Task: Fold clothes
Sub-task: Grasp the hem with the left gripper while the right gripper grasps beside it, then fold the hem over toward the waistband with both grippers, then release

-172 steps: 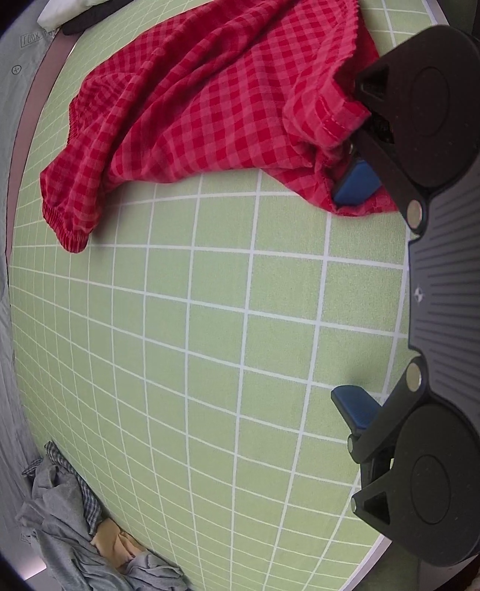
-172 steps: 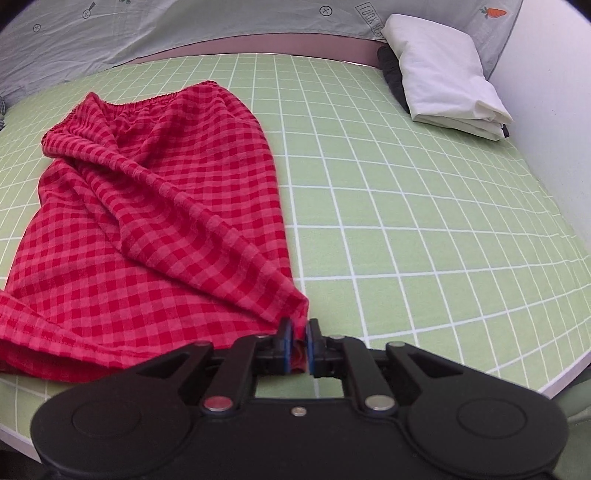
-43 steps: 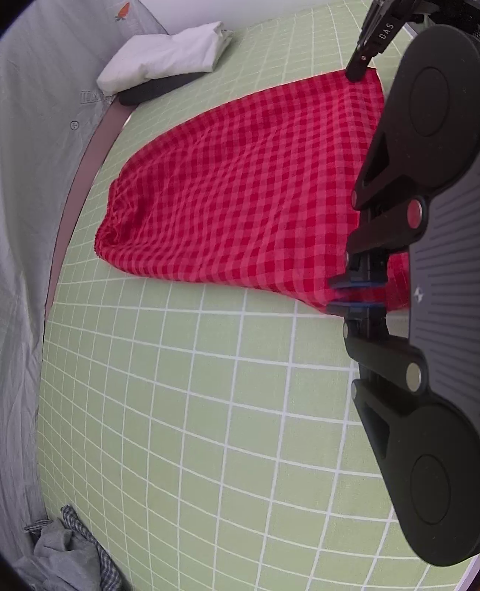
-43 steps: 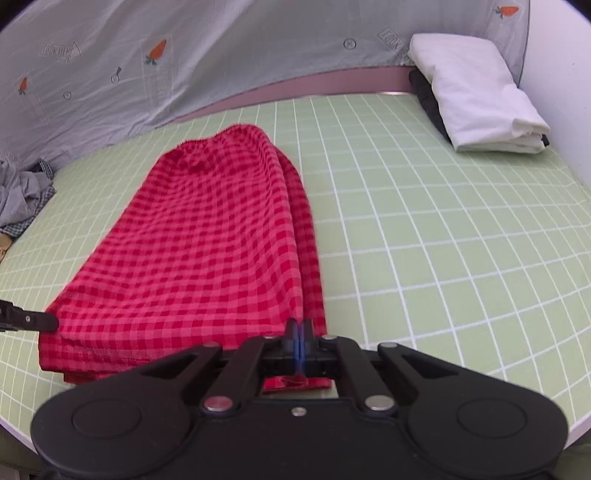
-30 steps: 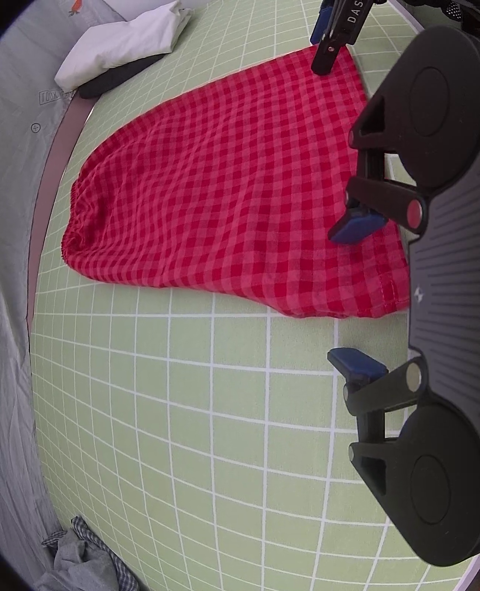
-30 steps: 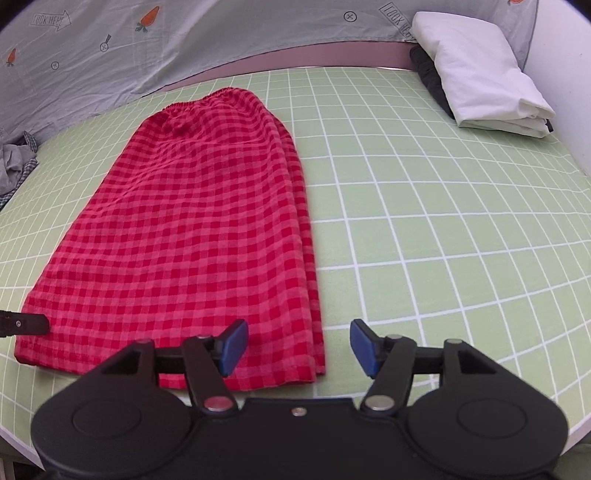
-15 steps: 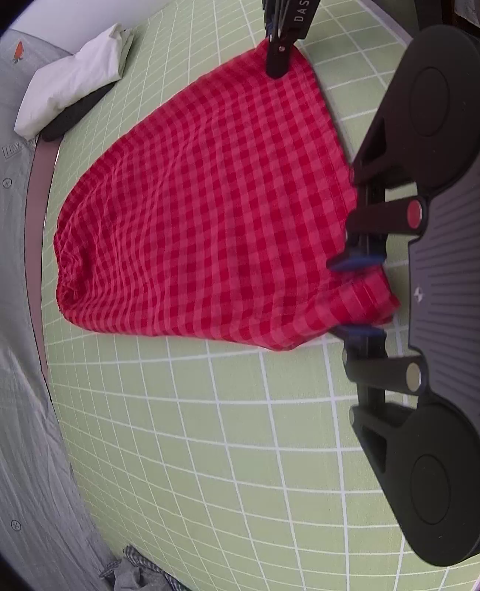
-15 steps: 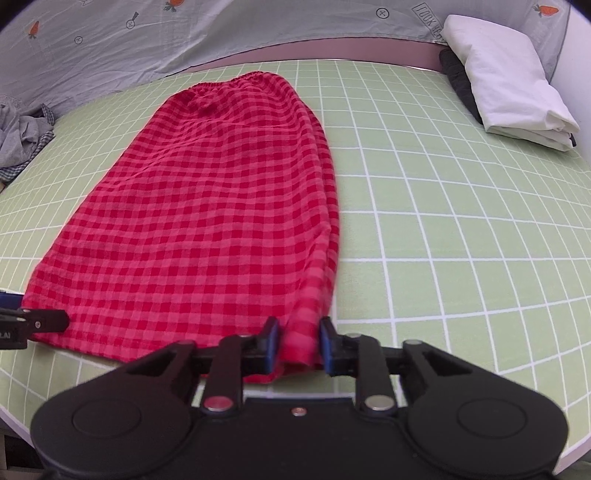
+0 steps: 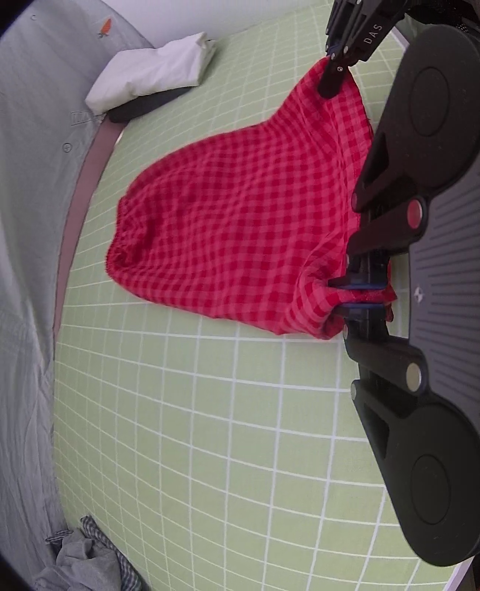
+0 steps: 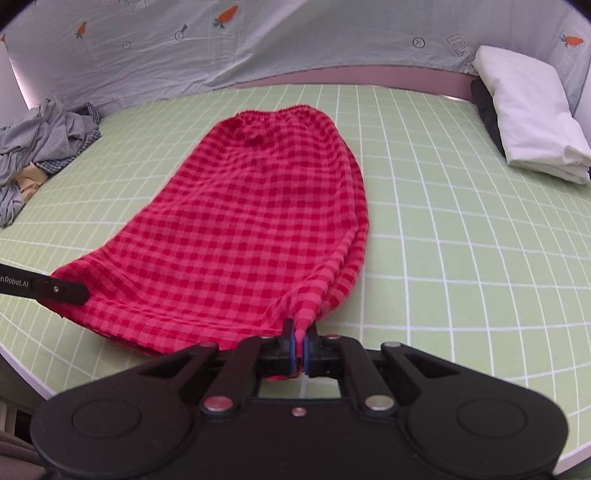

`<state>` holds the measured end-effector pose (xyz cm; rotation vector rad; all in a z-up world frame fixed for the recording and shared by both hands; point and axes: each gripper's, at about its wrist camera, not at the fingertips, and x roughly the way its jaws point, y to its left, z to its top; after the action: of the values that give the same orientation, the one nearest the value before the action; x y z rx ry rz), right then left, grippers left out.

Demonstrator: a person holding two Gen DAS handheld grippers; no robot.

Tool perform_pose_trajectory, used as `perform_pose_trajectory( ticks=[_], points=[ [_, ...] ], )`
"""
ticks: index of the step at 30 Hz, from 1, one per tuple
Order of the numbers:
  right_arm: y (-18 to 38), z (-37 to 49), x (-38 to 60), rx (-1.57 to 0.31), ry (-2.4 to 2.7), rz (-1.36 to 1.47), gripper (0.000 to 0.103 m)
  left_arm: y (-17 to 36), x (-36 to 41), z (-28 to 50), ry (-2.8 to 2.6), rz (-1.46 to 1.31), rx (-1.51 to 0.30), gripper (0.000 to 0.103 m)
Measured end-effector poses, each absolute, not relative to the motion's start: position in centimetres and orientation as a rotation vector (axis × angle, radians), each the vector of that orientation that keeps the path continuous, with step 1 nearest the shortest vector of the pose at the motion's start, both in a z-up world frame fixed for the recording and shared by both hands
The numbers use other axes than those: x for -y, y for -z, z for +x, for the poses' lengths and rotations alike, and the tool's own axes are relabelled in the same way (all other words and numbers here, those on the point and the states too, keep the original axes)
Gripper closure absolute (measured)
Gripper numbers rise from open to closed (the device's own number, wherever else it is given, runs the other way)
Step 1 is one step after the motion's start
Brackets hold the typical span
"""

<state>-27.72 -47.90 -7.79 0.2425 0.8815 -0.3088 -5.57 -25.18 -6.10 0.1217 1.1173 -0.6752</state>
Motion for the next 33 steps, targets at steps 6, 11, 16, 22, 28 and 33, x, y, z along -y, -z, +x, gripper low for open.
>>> perform_pose_trajectory(
  ticks=[6,11,16,22,28,33],
  points=[
    [4.0,-24.1,50.7,-0.746,0.317,0.245,0.099,2.1,27.4,-2.9,0.685,0.036,-1.028,0.096],
    [1.3,-20.7,53.1,-0.643,0.333,0.236,0.099,-0.7,29.8,0.5,0.711,-0.015,-0.955,0.096],
    [0.8,-17.4,55.2,-0.601,0.345,0.244,0.099,-0.1,32.4,3.8,0.700,-0.002,-0.951,0.096],
    [6.2,-13.0,57.5,-0.738,0.345,0.277,0.099,5.1,33.9,8.4,0.618,-0.059,-1.133,0.096],
    [8.7,-9.3,60.5,-0.829,0.363,0.308,0.098,5.3,35.4,12.7,0.622,-0.087,-1.124,0.089],
    [7.8,-7.7,62.6,-0.764,0.429,0.312,0.077,3.9,34.4,15.2,0.547,-0.214,-1.042,0.040]
  ],
)
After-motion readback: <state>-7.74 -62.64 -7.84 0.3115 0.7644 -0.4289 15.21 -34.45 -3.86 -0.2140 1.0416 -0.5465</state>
